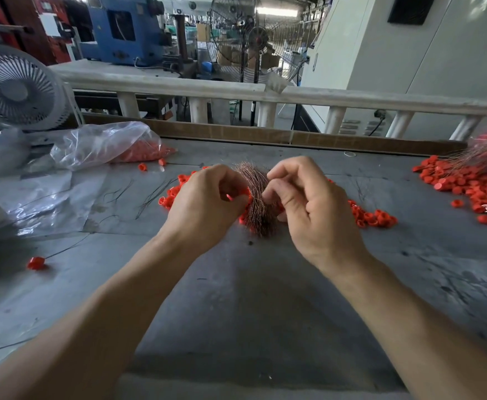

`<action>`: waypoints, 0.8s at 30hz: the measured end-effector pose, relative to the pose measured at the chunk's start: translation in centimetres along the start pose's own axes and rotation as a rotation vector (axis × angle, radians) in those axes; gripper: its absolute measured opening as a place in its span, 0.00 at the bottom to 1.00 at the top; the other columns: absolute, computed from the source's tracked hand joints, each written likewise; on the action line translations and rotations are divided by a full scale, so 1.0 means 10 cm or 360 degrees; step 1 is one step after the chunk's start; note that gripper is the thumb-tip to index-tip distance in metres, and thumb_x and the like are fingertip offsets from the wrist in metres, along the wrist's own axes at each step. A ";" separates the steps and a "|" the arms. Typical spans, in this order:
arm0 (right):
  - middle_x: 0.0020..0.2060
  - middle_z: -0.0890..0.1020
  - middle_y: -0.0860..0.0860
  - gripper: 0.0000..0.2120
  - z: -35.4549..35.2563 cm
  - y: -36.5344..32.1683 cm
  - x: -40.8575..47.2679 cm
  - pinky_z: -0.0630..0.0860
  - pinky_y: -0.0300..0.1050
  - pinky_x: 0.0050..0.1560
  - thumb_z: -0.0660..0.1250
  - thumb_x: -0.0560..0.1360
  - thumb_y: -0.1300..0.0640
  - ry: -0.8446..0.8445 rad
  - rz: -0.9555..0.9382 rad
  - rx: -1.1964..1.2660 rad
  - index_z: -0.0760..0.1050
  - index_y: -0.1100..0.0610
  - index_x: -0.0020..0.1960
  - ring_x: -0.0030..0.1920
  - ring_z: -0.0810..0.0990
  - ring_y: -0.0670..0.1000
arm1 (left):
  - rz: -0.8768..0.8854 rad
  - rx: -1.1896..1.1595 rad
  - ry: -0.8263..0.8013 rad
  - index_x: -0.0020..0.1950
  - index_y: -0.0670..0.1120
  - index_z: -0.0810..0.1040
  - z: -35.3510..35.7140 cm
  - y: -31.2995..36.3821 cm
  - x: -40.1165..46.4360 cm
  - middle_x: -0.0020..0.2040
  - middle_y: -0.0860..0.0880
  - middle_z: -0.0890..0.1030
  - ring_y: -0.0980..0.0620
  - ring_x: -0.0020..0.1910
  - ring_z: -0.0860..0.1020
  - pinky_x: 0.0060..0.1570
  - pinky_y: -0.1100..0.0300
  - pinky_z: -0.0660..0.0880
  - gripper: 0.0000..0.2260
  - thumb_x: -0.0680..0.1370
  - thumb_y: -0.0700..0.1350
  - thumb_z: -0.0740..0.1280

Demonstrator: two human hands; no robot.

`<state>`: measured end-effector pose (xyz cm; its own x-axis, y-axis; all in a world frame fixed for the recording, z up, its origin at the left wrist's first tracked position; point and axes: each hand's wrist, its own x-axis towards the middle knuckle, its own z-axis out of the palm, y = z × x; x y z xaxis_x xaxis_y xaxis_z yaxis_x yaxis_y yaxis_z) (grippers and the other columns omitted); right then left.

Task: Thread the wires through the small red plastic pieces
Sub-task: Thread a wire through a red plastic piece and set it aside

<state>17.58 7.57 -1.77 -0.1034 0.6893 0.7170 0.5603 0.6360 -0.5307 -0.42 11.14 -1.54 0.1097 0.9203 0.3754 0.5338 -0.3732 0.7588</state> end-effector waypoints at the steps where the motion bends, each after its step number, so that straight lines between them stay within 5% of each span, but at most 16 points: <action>1: 0.39 0.82 0.46 0.03 0.00 -0.01 0.00 0.82 0.50 0.37 0.63 0.84 0.60 0.0054 0.0037 0.0090 0.75 0.56 0.56 0.41 0.84 0.48 | 0.0000 -0.0111 -0.0004 0.47 0.53 0.82 0.00 0.01 0.00 0.39 0.55 0.84 0.58 0.35 0.80 0.33 0.63 0.75 0.08 0.74 0.41 0.76; 7: 0.38 0.81 0.48 0.10 -0.07 -0.01 0.00 0.79 0.46 0.32 0.63 0.83 0.61 0.0217 0.0287 0.0360 0.80 0.51 0.57 0.33 0.80 0.48 | -0.0096 -0.0768 -0.0173 0.52 0.47 0.84 -0.01 0.12 -0.04 0.43 0.46 0.84 0.51 0.40 0.81 0.46 0.54 0.79 0.09 0.76 0.35 0.73; 12: 0.44 0.85 0.49 0.16 -0.12 -0.03 0.00 0.79 0.39 0.38 0.62 0.81 0.66 0.0145 0.0358 0.0490 0.80 0.49 0.61 0.39 0.82 0.48 | -0.0142 -0.1087 -0.0248 0.56 0.42 0.83 -0.01 0.15 -0.04 0.39 0.53 0.82 0.57 0.36 0.77 0.38 0.64 0.74 0.10 0.77 0.32 0.70; 24: 0.40 0.87 0.49 0.07 -0.10 -0.14 -0.03 0.81 0.40 0.36 0.70 0.80 0.63 0.0124 0.0481 0.0544 0.82 0.52 0.53 0.37 0.87 0.50 | -0.0097 -0.1298 -0.0315 0.57 0.42 0.83 0.02 0.14 -0.06 0.43 0.50 0.85 0.56 0.39 0.80 0.41 0.63 0.76 0.10 0.78 0.31 0.69</action>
<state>17.69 6.14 -0.79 0.0921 0.8418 0.5319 0.2512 0.4972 -0.8305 0.47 10.11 -0.82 0.2859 0.9168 0.2787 -0.2215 -0.2198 0.9501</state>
